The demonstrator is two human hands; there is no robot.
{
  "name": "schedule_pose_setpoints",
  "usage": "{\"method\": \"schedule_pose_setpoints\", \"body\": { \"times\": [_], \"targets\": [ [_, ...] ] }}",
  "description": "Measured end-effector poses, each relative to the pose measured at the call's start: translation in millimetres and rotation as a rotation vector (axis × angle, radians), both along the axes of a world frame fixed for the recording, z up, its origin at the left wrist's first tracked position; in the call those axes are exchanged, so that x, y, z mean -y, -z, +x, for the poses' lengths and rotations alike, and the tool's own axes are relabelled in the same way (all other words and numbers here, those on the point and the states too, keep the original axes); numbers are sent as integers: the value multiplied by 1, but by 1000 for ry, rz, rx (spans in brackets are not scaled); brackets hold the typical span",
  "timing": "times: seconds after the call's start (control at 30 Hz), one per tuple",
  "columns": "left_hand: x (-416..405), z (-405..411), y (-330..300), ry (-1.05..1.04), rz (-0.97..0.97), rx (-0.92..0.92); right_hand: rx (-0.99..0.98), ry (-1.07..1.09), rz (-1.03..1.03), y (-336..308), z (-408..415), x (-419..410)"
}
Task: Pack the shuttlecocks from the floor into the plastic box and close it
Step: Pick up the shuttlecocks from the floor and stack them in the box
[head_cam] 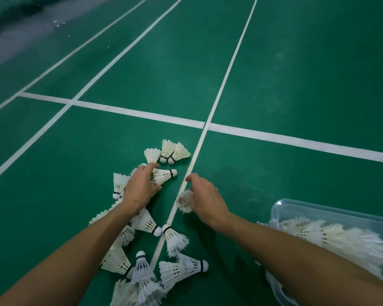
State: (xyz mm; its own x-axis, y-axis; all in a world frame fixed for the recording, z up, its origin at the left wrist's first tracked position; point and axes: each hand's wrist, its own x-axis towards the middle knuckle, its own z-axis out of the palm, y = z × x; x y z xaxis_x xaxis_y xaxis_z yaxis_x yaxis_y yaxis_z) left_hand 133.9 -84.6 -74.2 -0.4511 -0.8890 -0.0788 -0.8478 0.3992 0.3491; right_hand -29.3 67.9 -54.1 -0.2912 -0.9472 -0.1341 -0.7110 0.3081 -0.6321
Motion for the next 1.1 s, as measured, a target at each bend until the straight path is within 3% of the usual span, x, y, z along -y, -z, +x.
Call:
{"method": "schedule_pose_setpoints", "body": {
  "times": [0.27,0.4,0.73,0.97,1.1],
  "targets": [
    [-11,-9,-3,-78,2,-154,85,-40,-95,-46,-32,-33],
    [-22,-19,-24,-20,-11,-264,133,-2,-141,-80,-69,-67],
    [-108,-83,-125,333,-41,-543,441,420,-233,-157,-163,-207],
    [-156,-121,-145,527,-21,-653,553,722,-226,-128,-167,-289],
    [-165,-124,-140,564,5,-672,581,716,-107,-81,-136,-293]
  ]
}}
